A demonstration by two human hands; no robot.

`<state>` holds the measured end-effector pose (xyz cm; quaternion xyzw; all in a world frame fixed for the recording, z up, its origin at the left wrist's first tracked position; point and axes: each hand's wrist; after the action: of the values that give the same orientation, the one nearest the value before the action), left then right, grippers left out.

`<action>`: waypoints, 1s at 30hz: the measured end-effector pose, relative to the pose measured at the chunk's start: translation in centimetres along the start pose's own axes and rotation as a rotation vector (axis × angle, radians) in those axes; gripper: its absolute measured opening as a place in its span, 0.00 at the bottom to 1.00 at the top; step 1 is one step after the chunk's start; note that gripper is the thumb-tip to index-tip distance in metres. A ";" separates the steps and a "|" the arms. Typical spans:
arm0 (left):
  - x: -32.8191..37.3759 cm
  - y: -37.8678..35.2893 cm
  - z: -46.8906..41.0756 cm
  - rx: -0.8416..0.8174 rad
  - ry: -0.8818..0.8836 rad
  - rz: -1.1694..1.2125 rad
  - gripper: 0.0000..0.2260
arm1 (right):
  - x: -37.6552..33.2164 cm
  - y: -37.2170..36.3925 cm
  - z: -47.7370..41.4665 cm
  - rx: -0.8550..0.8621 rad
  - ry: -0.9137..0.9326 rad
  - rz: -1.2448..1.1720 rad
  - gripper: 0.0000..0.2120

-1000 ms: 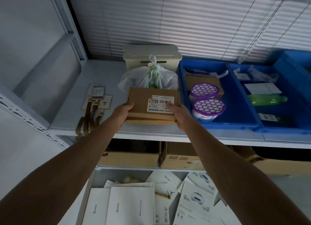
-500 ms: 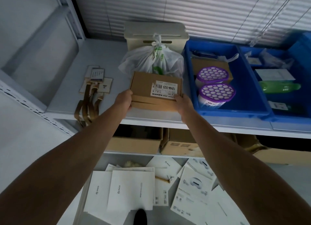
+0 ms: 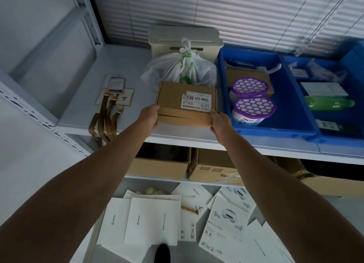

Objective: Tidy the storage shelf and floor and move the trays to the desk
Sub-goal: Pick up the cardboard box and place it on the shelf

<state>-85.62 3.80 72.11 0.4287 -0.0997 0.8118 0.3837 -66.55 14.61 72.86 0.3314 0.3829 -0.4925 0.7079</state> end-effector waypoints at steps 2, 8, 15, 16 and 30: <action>0.0 -0.2 0.4 -0.016 0.008 0.003 0.20 | -0.1 0.2 0.0 0.011 -0.011 -0.021 0.18; -0.3 -0.6 0.2 -0.037 0.010 0.020 0.20 | -0.1 0.6 0.3 0.008 -0.022 -0.037 0.19; -0.3 -1.3 -0.5 -0.045 0.003 0.013 0.21 | -0.3 1.4 0.4 -0.001 -0.033 -0.055 0.21; -0.5 -1.3 -0.6 -0.048 -0.002 0.011 0.21 | -0.3 1.5 0.5 -0.006 -0.034 -0.054 0.22; -15.2 0.3 11.4 0.028 -0.131 -0.143 0.07 | 10.0 8.1 11.8 -0.236 0.092 0.133 0.08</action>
<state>-73.67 -10.14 67.40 0.4925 -0.0823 0.7538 0.4273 -54.07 2.59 70.70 0.2928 0.4474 -0.3801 0.7547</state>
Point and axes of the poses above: each hand's wrist, its own z-axis away from the middle knuckle, its own y-axis out of the back of the hand, x = y × z, and after that the axes turned 8 degrees about -z, right-handed
